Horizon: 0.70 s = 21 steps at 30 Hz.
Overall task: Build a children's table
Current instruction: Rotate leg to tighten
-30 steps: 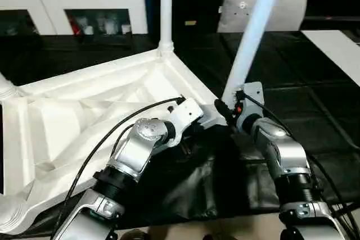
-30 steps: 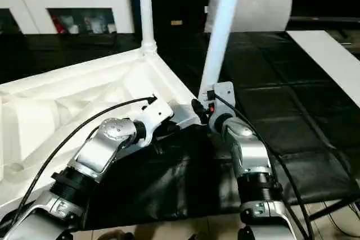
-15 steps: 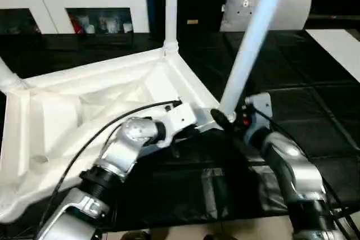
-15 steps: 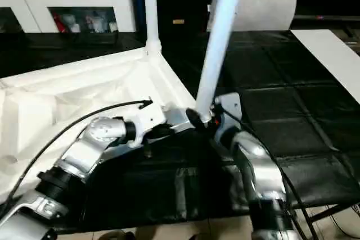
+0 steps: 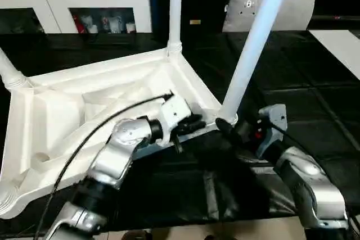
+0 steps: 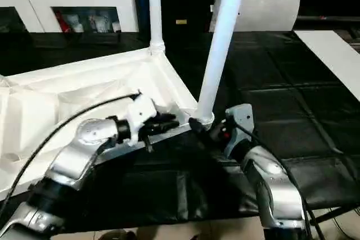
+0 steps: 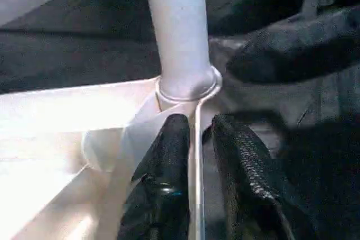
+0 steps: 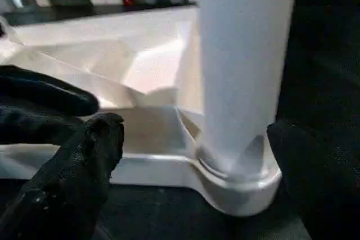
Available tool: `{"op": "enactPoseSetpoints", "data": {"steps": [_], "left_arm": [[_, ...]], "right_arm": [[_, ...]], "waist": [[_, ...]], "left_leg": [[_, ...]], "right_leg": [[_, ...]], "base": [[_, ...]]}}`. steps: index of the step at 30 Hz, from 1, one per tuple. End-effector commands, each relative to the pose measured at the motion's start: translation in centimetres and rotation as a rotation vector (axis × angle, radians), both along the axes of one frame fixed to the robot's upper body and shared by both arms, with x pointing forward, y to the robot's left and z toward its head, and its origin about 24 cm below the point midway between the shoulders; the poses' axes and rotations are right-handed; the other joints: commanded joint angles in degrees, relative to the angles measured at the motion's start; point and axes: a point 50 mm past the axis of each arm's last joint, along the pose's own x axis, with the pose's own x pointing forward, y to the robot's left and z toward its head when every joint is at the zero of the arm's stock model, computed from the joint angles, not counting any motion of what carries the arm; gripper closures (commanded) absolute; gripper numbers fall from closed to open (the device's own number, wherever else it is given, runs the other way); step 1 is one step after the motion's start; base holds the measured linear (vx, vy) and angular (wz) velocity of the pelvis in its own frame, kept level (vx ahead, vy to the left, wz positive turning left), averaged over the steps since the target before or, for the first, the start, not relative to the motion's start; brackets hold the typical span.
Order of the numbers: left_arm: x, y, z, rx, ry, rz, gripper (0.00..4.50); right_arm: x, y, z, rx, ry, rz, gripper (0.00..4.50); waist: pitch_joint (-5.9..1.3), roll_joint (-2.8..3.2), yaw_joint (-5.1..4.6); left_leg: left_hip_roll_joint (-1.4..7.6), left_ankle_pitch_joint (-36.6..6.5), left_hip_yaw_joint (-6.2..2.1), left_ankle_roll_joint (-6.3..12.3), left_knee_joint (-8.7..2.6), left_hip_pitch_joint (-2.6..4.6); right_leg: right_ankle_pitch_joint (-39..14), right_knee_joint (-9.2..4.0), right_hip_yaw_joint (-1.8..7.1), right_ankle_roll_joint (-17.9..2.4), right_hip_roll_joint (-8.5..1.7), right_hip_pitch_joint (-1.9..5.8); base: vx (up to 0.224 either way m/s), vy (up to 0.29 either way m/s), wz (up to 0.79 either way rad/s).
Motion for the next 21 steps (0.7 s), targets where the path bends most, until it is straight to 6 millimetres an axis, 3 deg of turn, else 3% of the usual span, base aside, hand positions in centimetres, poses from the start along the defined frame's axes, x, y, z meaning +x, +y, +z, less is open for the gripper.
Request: {"op": "enactPoseSetpoints", "data": {"steps": [1,4,10,11,13,18,19,21], "left_arm": [[-0.5,1.2,0.6,-0.020,0.000,0.038,3.34],[-1.4,2.6,0.9,-0.016,-0.001,0.063,3.01],[-2.2,4.5,1.2,0.023,0.000,0.108,2.56],[-2.4,4.7,1.2,0.036,0.001,0.109,2.52],[-3.1,5.4,1.5,0.072,-0.003,0.117,2.29],[-4.3,6.6,1.4,0.229,0.006,0.092,1.84],[-4.5,7.0,1.2,0.280,0.013,0.086,1.73],[-4.6,7.1,1.1,0.306,0.017,0.083,1.73]], "right_arm": [[-0.6,0.4,0.8,0.006,-0.031,0.071,0.00],[-0.9,0.6,1.4,0.013,-0.052,0.105,0.00],[-1.0,1.0,1.9,0.009,-0.074,0.160,0.00],[-1.0,1.1,1.9,0.007,-0.077,0.170,0.00],[-0.9,1.8,2.0,0.001,-0.085,0.214,0.00],[0.5,3.1,2.0,-0.065,-0.121,0.237,0.00],[1.0,3.4,2.0,-0.087,-0.134,0.235,0.00],[1.6,3.8,2.0,-0.118,-0.146,0.230,0.00]], "waist": [[-3.20,-0.61,0.07],[-3.01,-0.49,-0.13],[-2.73,-0.27,-0.07],[-2.61,-0.54,-0.01],[-2.67,-0.46,-0.08],[-2.56,0.02,-0.39],[-2.48,-0.17,-0.60],[-2.56,0.06,-0.63]], "left_leg": [[2.68,-14.8,-1.44,1.29,-4.28,0.65],[2.62,-15.8,-1.55,0.87,-4.51,0.59],[2.68,-18.5,-1.64,-0.17,-4.71,1.11],[2.61,-18.7,-1.57,-0.23,-4.73,1.18],[2.72,-17.8,-1.86,-0.30,-4.95,0.65],[2.58,-18.7,-1.80,-0.81,-4.95,1.03],[2.43,-18.8,-1.77,-0.98,-4.97,0.90],[2.51,-18.4,-1.75,-1.47,-4.92,1.08]], "right_leg": [[-18.4,-5.11,2.39,-8.5,-3.65,2.41],[-19.1,-5.11,2.40,-7.9,-3.43,2.14],[-23.1,-5.61,2.54,-6.4,-3.29,1.48],[-22.9,-5.70,2.59,-6.3,-3.20,1.32],[-21.1,-5.19,2.55,-6.6,-3.34,1.80],[-20.2,-5.16,2.59,-7.2,-3.15,1.44],[-20.8,-5.17,2.60,-7.0,-3.10,1.50],[-20.2,-5.04,2.69,-7.4,-3.16,1.43]], "base": [[0.000,0.000,0.00],[0.000,0.000,0.00],[0.000,0.000,0.00],[0.000,0.000,0.00],[0.000,0.000,0.00],[0.000,0.000,0.00],[0.000,0.000,0.00],[0.000,0.000,0.00]]}}
